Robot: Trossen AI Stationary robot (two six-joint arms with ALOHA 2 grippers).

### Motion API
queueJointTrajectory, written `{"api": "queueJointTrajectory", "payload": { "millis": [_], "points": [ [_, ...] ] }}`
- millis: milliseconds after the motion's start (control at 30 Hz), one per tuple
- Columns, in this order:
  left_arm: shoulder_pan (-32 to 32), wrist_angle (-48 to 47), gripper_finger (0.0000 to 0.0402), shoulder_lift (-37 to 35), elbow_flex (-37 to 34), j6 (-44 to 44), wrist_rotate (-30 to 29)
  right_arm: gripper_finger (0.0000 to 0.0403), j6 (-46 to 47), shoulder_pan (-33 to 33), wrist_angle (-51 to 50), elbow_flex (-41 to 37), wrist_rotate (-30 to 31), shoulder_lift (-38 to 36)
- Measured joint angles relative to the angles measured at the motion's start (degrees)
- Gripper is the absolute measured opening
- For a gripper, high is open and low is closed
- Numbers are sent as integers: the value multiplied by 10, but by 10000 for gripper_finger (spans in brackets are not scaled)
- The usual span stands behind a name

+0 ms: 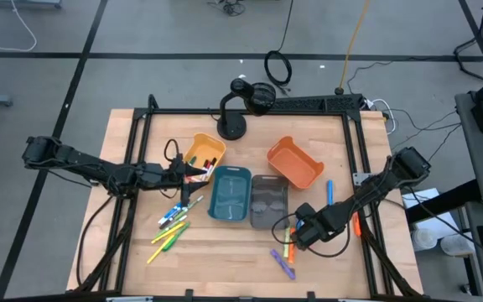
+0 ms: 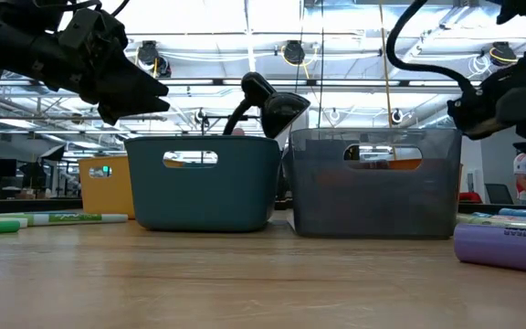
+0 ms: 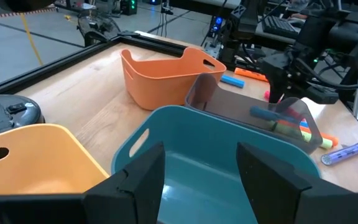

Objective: Pick & Place Markers
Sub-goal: Put the white and green highlighter into the yellow bin

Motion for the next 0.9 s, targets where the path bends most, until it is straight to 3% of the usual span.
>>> {"api": "queueJointTrajectory", "payload": {
  "millis": [233,467,900],
  "points": [
    [0,0,205,0,0,0,0,85,-16,-11,7,-1,-33,-16],
    [0,0,205,0,0,0,0,85,11,-12,22,-1,-26,-45],
    [0,0,205,0,0,-2,0,84,21,-12,39,-1,-4,-10]
  ]
}}
